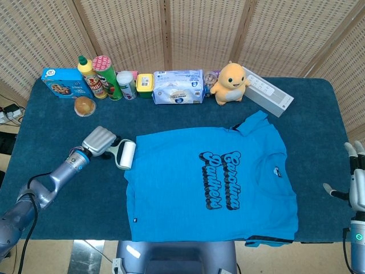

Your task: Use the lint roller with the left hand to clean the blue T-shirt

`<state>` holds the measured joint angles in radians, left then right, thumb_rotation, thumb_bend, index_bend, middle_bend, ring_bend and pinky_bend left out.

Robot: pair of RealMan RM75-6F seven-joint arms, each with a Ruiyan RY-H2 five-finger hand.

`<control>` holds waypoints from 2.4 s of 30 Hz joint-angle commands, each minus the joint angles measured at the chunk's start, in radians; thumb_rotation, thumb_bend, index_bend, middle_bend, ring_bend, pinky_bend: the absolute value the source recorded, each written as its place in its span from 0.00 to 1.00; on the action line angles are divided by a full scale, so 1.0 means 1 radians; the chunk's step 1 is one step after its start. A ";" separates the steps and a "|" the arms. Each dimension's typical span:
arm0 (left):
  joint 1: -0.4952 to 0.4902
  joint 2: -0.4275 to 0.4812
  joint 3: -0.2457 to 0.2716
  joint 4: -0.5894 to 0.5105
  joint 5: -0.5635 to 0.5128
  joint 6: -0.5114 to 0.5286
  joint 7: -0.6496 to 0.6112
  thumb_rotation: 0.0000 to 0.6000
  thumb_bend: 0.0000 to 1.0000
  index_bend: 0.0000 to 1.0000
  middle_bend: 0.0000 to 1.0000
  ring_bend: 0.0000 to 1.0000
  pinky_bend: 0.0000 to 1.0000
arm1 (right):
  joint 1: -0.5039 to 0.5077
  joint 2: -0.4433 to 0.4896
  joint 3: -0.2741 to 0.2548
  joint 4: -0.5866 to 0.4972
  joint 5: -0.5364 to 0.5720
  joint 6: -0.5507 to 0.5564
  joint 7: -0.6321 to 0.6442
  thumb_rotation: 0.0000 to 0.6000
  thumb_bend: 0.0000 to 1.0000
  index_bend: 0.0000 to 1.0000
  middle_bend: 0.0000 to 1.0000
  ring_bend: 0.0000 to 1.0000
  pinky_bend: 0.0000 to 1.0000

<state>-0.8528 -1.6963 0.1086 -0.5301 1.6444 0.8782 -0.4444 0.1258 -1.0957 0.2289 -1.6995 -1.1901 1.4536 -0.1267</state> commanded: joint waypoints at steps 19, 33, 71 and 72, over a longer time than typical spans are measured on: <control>0.007 0.017 -0.025 -0.053 -0.030 -0.001 0.048 1.00 0.51 0.87 0.93 0.76 0.90 | -0.004 0.008 -0.002 -0.014 -0.009 0.006 0.008 1.00 0.00 0.06 0.00 0.00 0.00; 0.017 0.060 -0.035 -0.115 -0.038 0.023 0.024 1.00 0.79 0.90 0.93 0.76 0.90 | -0.006 0.011 -0.003 -0.017 -0.016 0.009 0.014 1.00 0.00 0.06 0.00 0.00 0.00; -0.044 0.114 -0.272 -0.715 -0.577 -0.095 0.757 1.00 0.79 0.90 0.93 0.76 0.90 | 0.019 0.069 -0.039 -0.011 -0.057 -0.124 0.177 1.00 0.00 0.06 0.00 0.00 0.00; -0.045 0.111 -0.273 -0.717 -0.587 -0.095 0.767 1.00 0.79 0.89 0.93 0.76 0.90 | 0.019 0.071 -0.040 -0.011 -0.059 -0.126 0.182 1.00 0.00 0.06 0.00 0.00 0.00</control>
<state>-0.8953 -1.5733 -0.1590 -1.2351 1.0834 0.7743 0.2962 0.1444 -1.0268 0.1905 -1.7114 -1.2473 1.3300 0.0523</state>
